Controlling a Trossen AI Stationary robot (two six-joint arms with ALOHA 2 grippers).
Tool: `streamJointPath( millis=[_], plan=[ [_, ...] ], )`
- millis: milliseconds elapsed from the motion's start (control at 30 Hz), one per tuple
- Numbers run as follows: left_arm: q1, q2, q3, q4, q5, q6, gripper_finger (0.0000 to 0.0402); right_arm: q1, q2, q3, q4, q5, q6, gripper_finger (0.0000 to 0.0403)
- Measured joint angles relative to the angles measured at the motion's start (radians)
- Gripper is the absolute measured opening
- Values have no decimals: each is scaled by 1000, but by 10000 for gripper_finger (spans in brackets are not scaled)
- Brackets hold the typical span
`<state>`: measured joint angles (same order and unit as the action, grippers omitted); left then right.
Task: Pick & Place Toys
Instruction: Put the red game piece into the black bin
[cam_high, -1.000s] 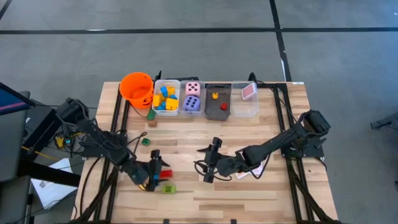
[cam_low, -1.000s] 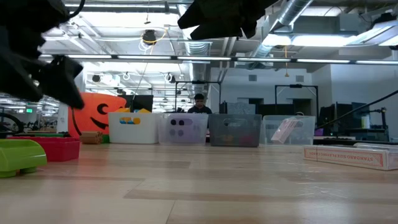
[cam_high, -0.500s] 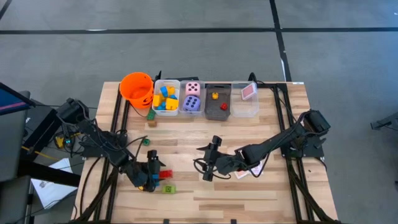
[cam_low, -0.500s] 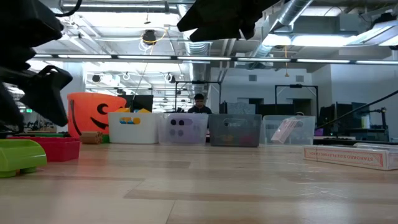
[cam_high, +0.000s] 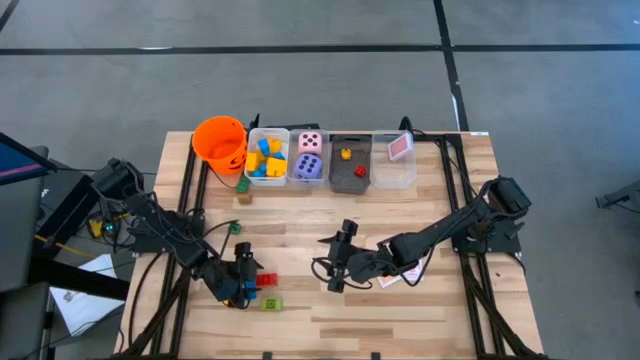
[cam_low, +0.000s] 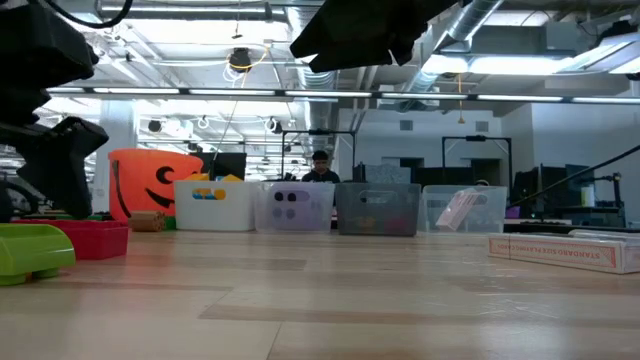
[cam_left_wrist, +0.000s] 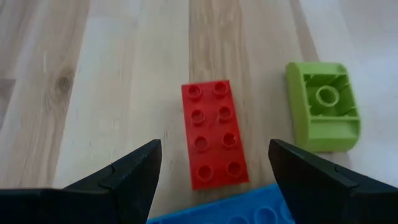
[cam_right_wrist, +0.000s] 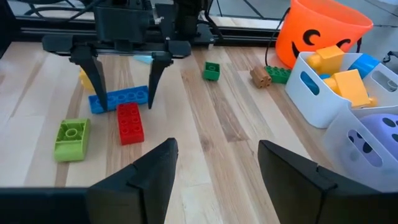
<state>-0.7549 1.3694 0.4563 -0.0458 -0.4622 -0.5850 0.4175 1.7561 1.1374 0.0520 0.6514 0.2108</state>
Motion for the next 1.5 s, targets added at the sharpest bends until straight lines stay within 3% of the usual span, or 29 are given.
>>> streamJointPath(
  millis=[333, 567, 767, 967, 1067, 1267, 1367, 1500],
  plan=[
    [0, 110, 2, 20, -1, -56, 288, 0, 0, 0, 0, 0, 0, 221],
    [0, 123, 1, 53, -13, -78, 277, 0, 0, 0, 0, 0, 0, 221],
    [1, 125, 1, 63, -21, -77, 228, 0, 0, 0, 0, 0, 0, 221],
    [1, 125, 0, 71, -31, -76, 136, 0, 0, 0, 0, 0, 0, 221],
    [4, 125, -1, 112, -40, -75, 132, -2, 0, 0, 1, 0, -10, 221],
    [56, 102, -1, 353, -161, 22, 132, -15, 0, 0, 21, 0, -137, 221],
    [99, 54, -1, 466, -163, 113, 132, -34, 0, 0, 62, 0, -221, 221],
    [147, -36, 0, 508, -161, 124, 132, -48, -1, -1, 76, -15, -428, 221]
  ],
)
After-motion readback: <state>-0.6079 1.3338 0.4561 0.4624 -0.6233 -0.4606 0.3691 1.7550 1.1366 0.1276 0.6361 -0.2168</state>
